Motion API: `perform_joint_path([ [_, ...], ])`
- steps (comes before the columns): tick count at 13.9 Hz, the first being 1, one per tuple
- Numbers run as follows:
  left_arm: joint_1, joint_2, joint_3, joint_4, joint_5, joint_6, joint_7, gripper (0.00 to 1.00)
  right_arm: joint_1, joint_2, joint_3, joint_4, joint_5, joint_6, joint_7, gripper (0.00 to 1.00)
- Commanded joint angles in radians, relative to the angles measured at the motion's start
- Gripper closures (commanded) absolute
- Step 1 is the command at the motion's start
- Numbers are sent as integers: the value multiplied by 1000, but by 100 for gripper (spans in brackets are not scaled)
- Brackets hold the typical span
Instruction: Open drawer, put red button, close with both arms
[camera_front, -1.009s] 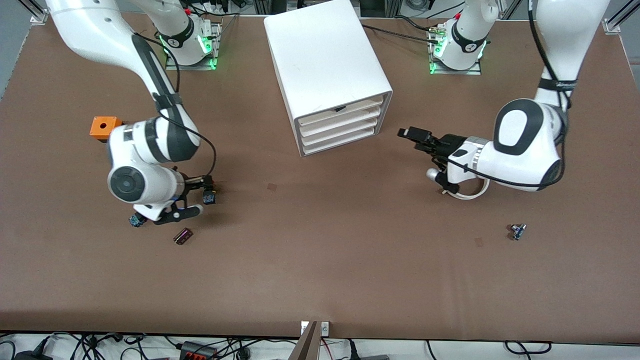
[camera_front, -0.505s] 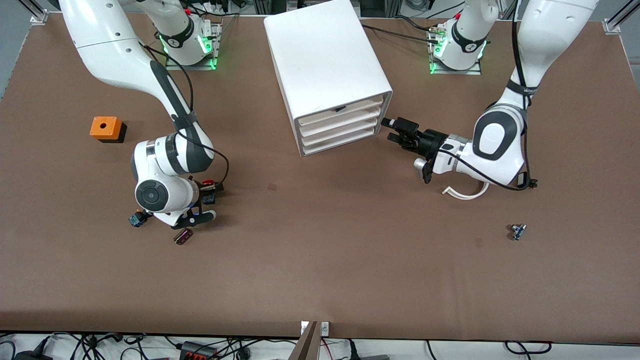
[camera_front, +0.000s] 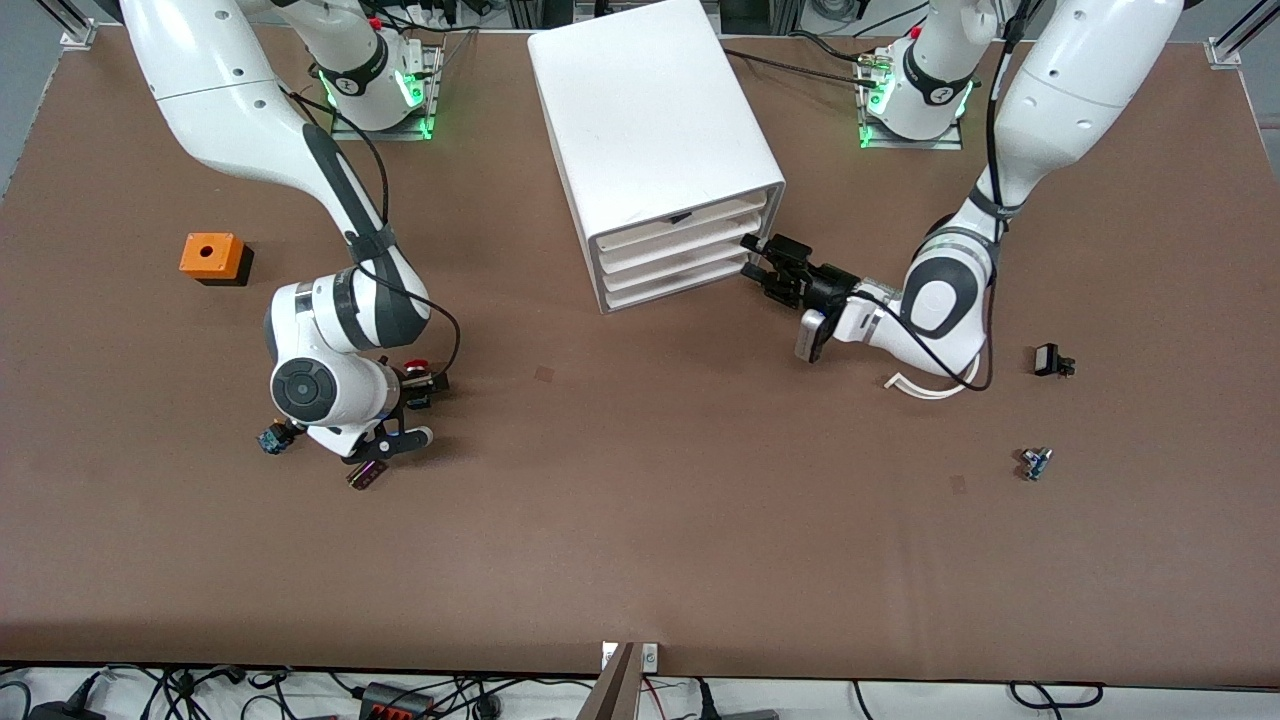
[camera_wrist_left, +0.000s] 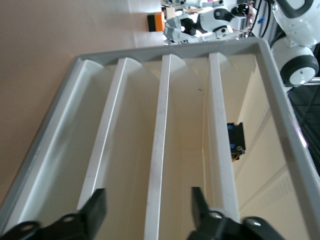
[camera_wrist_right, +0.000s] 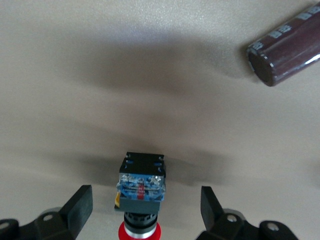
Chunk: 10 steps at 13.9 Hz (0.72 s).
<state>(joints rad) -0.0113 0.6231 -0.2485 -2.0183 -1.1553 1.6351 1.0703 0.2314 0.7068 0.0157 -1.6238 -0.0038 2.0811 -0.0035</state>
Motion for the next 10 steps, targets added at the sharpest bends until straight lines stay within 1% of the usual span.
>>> perform_joint_path([
  [1,4,4,-43,-40,-62,-12,37,37,5,19,0,18,13,7,14,4],
  [2,1,6,-54,-59,-79,-11,37,42,-7,19,0,18,28,2,14,8],
  [3,-2,7,-60,-69,-81,-11,37,48,-9,19,0,16,45,-4,11,20],
  [5,-3,13,-64,-86,-84,-12,36,63,-6,19,-2,13,45,-7,10,44],
  [6,-2,15,-64,-86,-84,-12,25,68,-4,19,-2,13,45,-7,-1,53],
  [7,-2,15,-63,-86,-84,-11,8,74,-4,17,-2,13,45,-7,-3,65],
  [8,4,15,-63,-83,-84,-11,-18,81,-4,17,0,12,44,-9,-12,69],
  [9,8,15,-63,-79,-84,-11,-30,86,-4,17,-2,12,42,-10,-12,76],
  [10,10,15,-63,-71,-84,-11,-44,89,-4,16,0,15,42,-9,-13,87],
])
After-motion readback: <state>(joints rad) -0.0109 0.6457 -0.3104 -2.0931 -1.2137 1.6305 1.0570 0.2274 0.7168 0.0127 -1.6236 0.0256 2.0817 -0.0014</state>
